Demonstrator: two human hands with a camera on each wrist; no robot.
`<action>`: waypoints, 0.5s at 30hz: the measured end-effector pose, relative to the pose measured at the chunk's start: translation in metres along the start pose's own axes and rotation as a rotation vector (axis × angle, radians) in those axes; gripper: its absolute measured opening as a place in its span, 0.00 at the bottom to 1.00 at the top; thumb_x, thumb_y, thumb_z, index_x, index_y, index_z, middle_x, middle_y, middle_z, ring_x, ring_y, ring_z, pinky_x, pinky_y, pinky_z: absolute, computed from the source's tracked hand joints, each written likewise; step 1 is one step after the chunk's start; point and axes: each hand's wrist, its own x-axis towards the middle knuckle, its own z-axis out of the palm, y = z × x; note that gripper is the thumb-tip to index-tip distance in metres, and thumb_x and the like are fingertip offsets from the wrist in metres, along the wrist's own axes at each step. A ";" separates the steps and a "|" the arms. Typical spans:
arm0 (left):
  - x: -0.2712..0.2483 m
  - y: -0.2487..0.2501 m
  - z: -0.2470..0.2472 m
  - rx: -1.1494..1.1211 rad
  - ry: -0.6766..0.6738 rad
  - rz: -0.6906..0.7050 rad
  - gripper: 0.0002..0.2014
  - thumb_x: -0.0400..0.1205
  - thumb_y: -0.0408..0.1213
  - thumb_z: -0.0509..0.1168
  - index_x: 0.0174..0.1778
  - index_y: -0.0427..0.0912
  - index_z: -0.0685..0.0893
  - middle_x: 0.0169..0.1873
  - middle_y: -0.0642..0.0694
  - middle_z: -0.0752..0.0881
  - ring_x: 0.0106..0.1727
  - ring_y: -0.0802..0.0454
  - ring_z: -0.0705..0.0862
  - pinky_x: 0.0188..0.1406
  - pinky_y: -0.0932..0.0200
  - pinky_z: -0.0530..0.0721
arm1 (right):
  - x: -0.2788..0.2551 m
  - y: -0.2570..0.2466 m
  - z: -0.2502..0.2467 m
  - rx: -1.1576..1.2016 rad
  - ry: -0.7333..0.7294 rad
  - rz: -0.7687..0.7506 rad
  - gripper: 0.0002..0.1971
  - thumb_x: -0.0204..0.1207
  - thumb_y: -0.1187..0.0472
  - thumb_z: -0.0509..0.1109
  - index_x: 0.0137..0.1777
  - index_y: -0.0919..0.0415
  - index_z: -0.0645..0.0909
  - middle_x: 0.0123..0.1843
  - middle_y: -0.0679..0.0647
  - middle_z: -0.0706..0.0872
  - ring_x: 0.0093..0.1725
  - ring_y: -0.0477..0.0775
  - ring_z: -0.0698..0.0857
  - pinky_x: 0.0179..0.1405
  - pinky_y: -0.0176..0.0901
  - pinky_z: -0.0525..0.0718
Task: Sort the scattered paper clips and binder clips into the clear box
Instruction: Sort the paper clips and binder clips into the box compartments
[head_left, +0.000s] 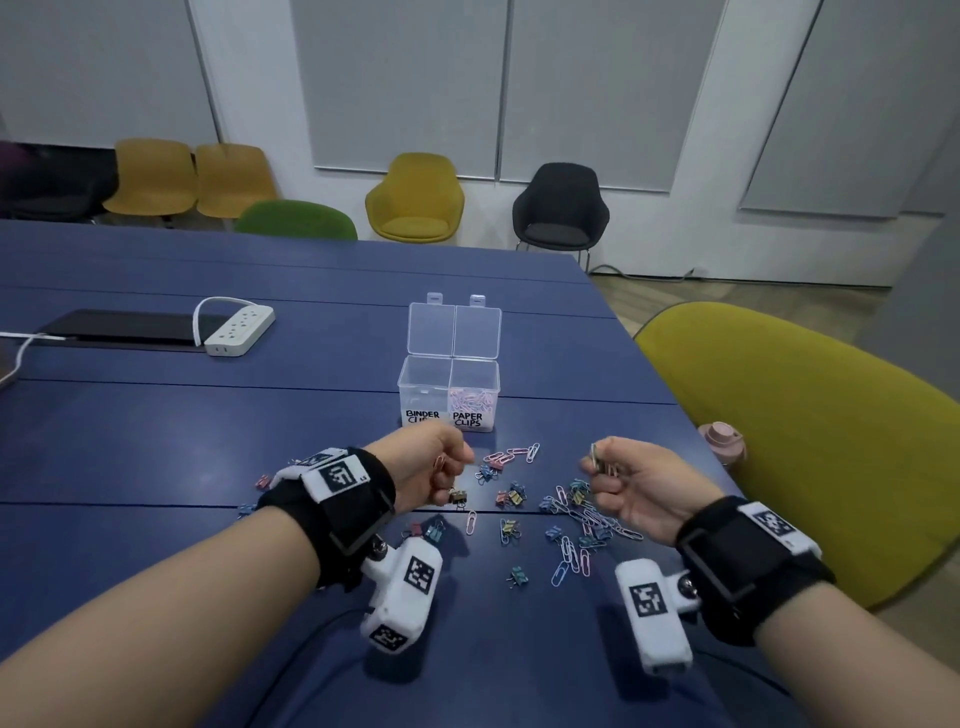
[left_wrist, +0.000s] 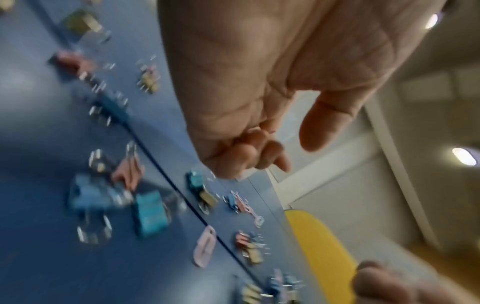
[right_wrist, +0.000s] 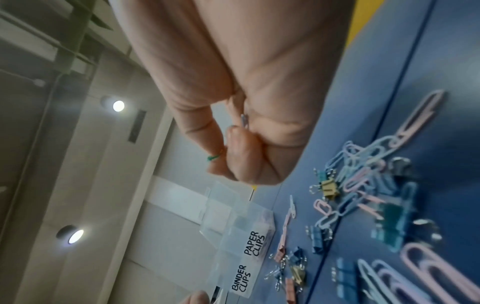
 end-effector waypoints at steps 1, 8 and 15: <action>0.000 0.001 0.002 0.199 0.022 0.048 0.04 0.75 0.30 0.61 0.35 0.41 0.76 0.27 0.46 0.71 0.25 0.52 0.66 0.22 0.64 0.66 | -0.003 0.001 -0.004 0.034 -0.004 0.019 0.12 0.80 0.70 0.54 0.36 0.61 0.72 0.30 0.54 0.75 0.20 0.44 0.65 0.16 0.32 0.63; -0.009 0.004 0.017 1.308 -0.092 0.374 0.13 0.73 0.30 0.68 0.48 0.53 0.87 0.40 0.52 0.78 0.41 0.53 0.80 0.38 0.62 0.79 | -0.008 0.005 -0.019 0.044 0.011 0.133 0.11 0.78 0.64 0.55 0.41 0.64 0.77 0.28 0.54 0.73 0.21 0.47 0.67 0.14 0.34 0.62; 0.004 -0.001 0.045 1.404 -0.101 0.433 0.14 0.71 0.48 0.75 0.50 0.50 0.86 0.49 0.50 0.85 0.54 0.49 0.84 0.53 0.55 0.83 | -0.005 0.015 -0.004 -0.848 0.058 0.068 0.10 0.77 0.64 0.64 0.34 0.57 0.77 0.24 0.49 0.67 0.18 0.46 0.61 0.18 0.33 0.55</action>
